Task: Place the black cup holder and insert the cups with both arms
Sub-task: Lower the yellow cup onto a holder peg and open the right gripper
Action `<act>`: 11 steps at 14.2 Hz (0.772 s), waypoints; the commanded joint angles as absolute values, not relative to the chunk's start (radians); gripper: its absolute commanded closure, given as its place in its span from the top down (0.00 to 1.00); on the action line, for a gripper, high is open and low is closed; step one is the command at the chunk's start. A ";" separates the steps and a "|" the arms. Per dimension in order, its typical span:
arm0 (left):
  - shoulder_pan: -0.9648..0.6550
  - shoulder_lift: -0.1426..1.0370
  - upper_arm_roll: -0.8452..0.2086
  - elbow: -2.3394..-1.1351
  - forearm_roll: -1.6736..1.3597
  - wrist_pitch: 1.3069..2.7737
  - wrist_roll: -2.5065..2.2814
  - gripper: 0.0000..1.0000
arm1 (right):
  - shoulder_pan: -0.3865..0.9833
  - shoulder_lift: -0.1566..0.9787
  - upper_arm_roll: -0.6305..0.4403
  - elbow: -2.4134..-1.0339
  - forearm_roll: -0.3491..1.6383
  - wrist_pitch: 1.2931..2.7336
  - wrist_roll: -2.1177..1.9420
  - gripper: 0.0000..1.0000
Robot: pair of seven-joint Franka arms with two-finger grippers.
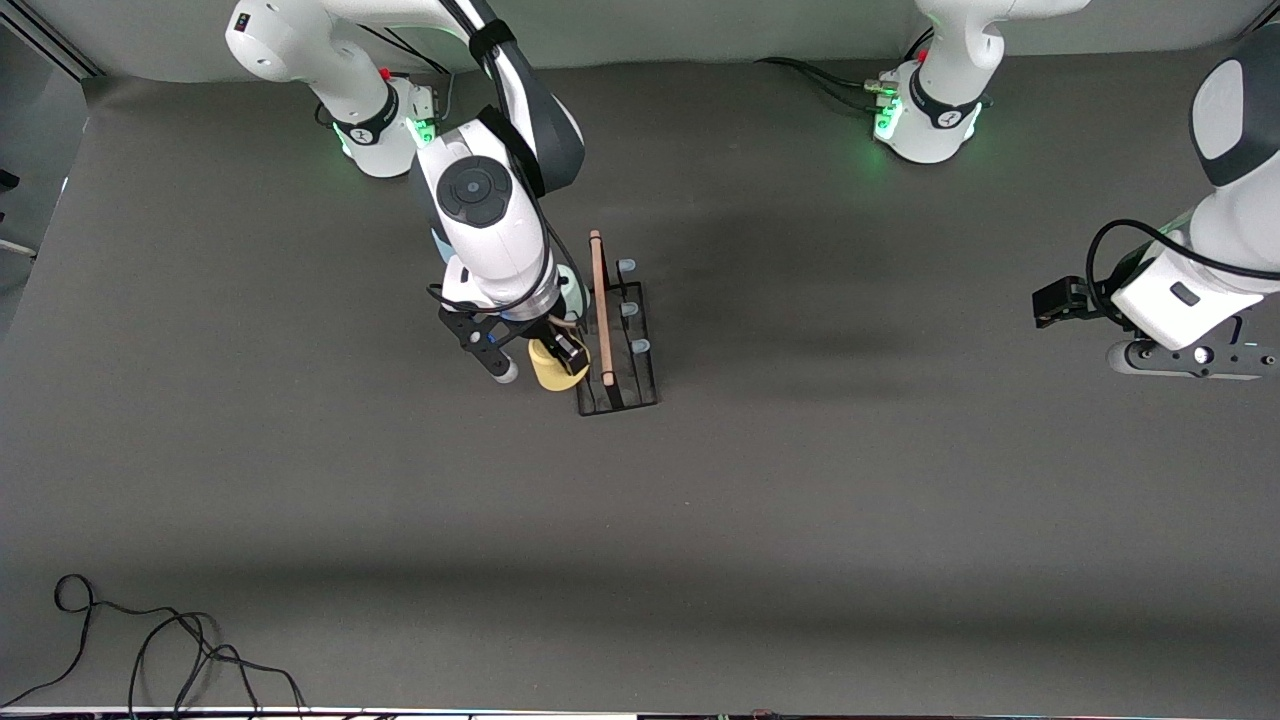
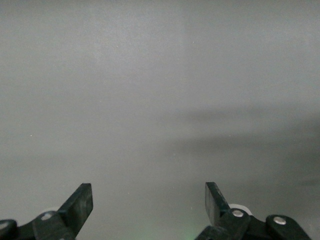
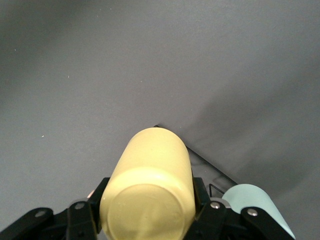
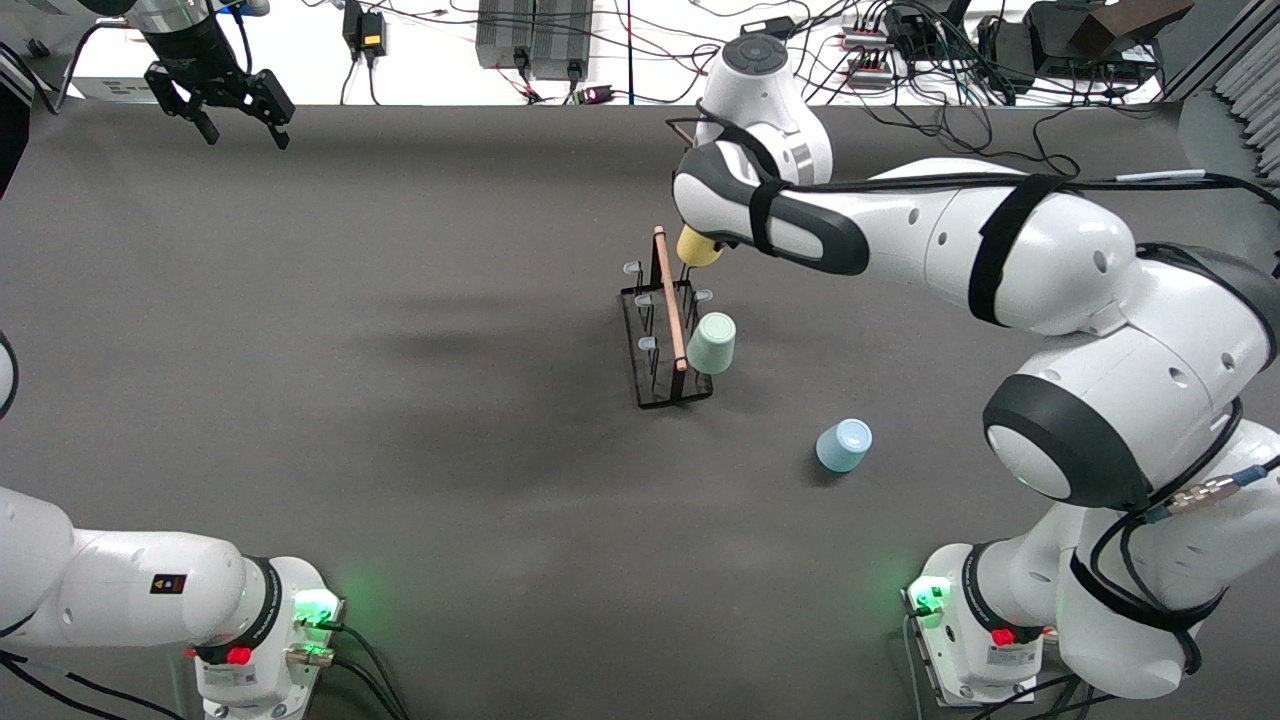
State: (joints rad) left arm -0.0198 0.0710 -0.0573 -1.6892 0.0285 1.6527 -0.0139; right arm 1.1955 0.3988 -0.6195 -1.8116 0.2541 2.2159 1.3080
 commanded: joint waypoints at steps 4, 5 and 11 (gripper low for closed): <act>-0.020 0.054 -0.058 -1.701 0.040 1.661 -0.020 1.00 | 1.232 0.480 -0.627 -1.833 0.368 2.309 1.299 0.05; -0.020 0.054 -0.058 -1.701 0.040 1.661 -0.020 1.00 | 1.235 0.495 -0.627 -1.832 0.376 2.318 1.299 0.06; -0.020 0.054 -0.058 -1.701 0.040 1.661 -0.020 1.00 | 1.223 0.500 -0.637 -1.795 0.416 2.286 1.295 1.00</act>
